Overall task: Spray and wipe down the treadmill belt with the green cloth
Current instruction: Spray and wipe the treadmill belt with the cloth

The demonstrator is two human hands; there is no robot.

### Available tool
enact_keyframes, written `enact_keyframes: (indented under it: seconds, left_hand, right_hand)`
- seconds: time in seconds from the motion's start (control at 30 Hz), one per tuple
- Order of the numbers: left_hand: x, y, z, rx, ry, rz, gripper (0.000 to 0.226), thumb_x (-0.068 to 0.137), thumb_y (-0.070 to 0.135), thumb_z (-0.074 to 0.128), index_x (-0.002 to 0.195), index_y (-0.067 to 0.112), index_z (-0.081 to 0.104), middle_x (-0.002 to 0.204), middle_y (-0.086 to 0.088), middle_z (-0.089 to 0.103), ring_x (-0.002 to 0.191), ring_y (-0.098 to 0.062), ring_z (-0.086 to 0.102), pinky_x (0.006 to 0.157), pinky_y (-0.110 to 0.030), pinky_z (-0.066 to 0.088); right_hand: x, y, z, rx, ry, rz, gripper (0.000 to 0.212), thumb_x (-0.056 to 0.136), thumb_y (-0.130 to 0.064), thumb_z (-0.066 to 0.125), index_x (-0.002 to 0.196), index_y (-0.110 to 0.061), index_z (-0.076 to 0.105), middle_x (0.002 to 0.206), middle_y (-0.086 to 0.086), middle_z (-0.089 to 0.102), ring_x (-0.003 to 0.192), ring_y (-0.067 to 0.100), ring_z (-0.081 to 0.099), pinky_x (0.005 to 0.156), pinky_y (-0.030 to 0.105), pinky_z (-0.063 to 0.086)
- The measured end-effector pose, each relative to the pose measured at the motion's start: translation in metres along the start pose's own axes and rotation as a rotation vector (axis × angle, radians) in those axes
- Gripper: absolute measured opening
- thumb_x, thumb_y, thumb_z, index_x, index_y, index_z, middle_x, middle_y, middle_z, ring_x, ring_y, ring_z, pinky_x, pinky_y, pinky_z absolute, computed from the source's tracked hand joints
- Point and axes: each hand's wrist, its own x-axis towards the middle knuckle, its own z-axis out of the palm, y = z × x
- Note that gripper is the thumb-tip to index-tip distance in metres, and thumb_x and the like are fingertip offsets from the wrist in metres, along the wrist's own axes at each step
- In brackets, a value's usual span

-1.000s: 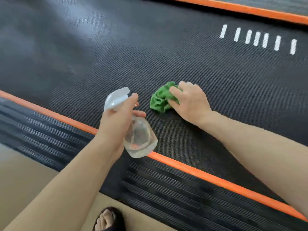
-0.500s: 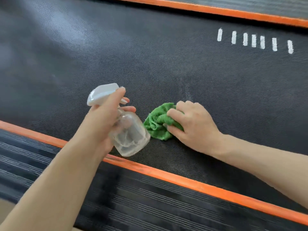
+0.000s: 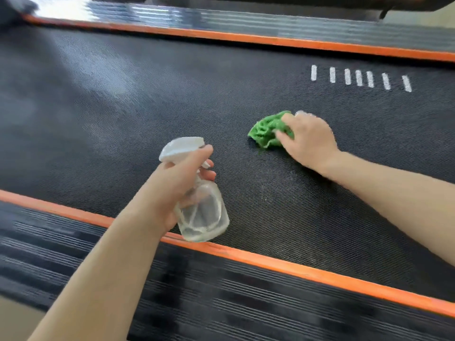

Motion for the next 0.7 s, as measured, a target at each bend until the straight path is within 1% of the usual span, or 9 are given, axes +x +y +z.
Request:
enact_keyframes:
  seconds: [0.1, 0.2, 0.27, 0.33, 0.43, 0.5, 0.57, 0.6, 0.7]
  left_hand:
    - [-0.002, 0.003, -0.007, 0.064, 0.008, 0.042, 0.024, 0.094, 0.041, 0.076, 0.091, 0.017, 0.073, 0.094, -0.008, 0.073, 0.083, -0.016, 0.07, 0.08, -0.036, 0.058]
    - [-0.002, 0.011, -0.012, 0.056, -0.007, 0.06, 0.025, 0.097, 0.038, 0.073, 0.101, 0.014, 0.07, 0.098, -0.009, 0.071, 0.077, -0.013, 0.069, 0.064, -0.026, 0.058]
    - [0.001, 0.011, -0.014, 0.088, -0.025, 0.052, 0.025, 0.097, 0.038, 0.072, 0.101, 0.014, 0.069, 0.099, -0.009, 0.069, 0.078, -0.014, 0.068, 0.065, -0.028, 0.058]
    - [0.0, 0.009, -0.018, 0.092, -0.018, 0.037, 0.025, 0.097, 0.04, 0.073, 0.097, 0.015, 0.07, 0.1, -0.009, 0.07, 0.082, -0.015, 0.069, 0.073, -0.032, 0.058]
    - [0.002, 0.005, -0.026, 0.122, -0.021, 0.04, 0.025, 0.094, 0.041, 0.075, 0.092, 0.016, 0.072, 0.095, -0.008, 0.073, 0.083, -0.015, 0.071, 0.077, -0.034, 0.058]
    - [0.001, 0.004, -0.031, 0.133, -0.016, 0.042, 0.028, 0.09, 0.044, 0.079, 0.087, 0.017, 0.073, 0.09, -0.007, 0.076, 0.084, -0.016, 0.072, 0.084, -0.038, 0.058]
    - [0.0, 0.004, -0.032, 0.138, -0.018, 0.049, 0.032, 0.083, 0.048, 0.082, 0.084, 0.017, 0.073, 0.09, -0.007, 0.076, 0.086, -0.018, 0.073, 0.092, -0.043, 0.058]
    - [0.0, 0.004, -0.031, 0.137, -0.015, 0.052, 0.032, 0.083, 0.048, 0.082, 0.082, 0.017, 0.073, 0.09, -0.007, 0.076, 0.086, -0.019, 0.073, 0.093, -0.044, 0.058]
    - [0.0, 0.005, -0.026, 0.125, -0.014, 0.037, 0.036, 0.092, 0.045, 0.075, 0.076, 0.014, 0.068, 0.084, -0.009, 0.073, 0.084, -0.027, 0.069, 0.086, -0.042, 0.056]
  right_hand:
    - [-0.042, -0.021, -0.009, 0.044, -0.015, -0.035, 0.038, 0.095, -0.049, 0.049, 0.101, -0.013, 0.059, 0.086, 0.01, 0.057, 0.078, 0.035, 0.057, 0.071, 0.043, 0.045]
    - [-0.129, -0.047, -0.028, 0.146, -0.113, -0.225, 0.031, 0.093, -0.046, 0.054, 0.092, -0.016, 0.06, 0.083, 0.002, 0.051, 0.075, 0.026, 0.05, 0.068, 0.039, 0.04]
    - [-0.157, -0.05, -0.038, 0.159, -0.142, -0.318, 0.028, 0.094, -0.044, 0.057, 0.092, -0.017, 0.062, 0.084, -0.001, 0.049, 0.074, 0.022, 0.047, 0.067, 0.037, 0.04]
    - [-0.156, -0.044, -0.04, 0.136, -0.156, -0.402, 0.029, 0.095, -0.045, 0.055, 0.093, -0.017, 0.063, 0.084, -0.002, 0.049, 0.073, 0.021, 0.045, 0.067, 0.037, 0.041]
    - [-0.14, -0.037, -0.04, 0.107, -0.165, -0.531, 0.03, 0.097, -0.046, 0.055, 0.095, -0.017, 0.064, 0.086, 0.001, 0.052, 0.074, 0.022, 0.047, 0.068, 0.037, 0.04]
    - [-0.122, -0.032, -0.037, 0.075, -0.174, -0.615, 0.031, 0.097, -0.045, 0.054, 0.095, -0.016, 0.064, 0.087, 0.003, 0.052, 0.076, 0.024, 0.048, 0.068, 0.037, 0.04]
    - [-0.091, -0.021, -0.031, 0.036, -0.159, -0.546, 0.035, 0.097, -0.046, 0.05, 0.096, -0.013, 0.062, 0.087, 0.005, 0.052, 0.077, 0.027, 0.049, 0.068, 0.039, 0.042]
    - [-0.071, -0.016, -0.027, 0.027, -0.122, -0.442, 0.038, 0.095, -0.048, 0.047, 0.098, -0.012, 0.061, 0.086, 0.007, 0.052, 0.077, 0.029, 0.052, 0.067, 0.04, 0.043]
    - [-0.024, -0.013, -0.013, -0.021, -0.043, -0.01, 0.046, 0.095, -0.051, 0.043, 0.109, -0.011, 0.06, 0.087, 0.012, 0.057, 0.081, 0.037, 0.058, 0.07, 0.043, 0.045]
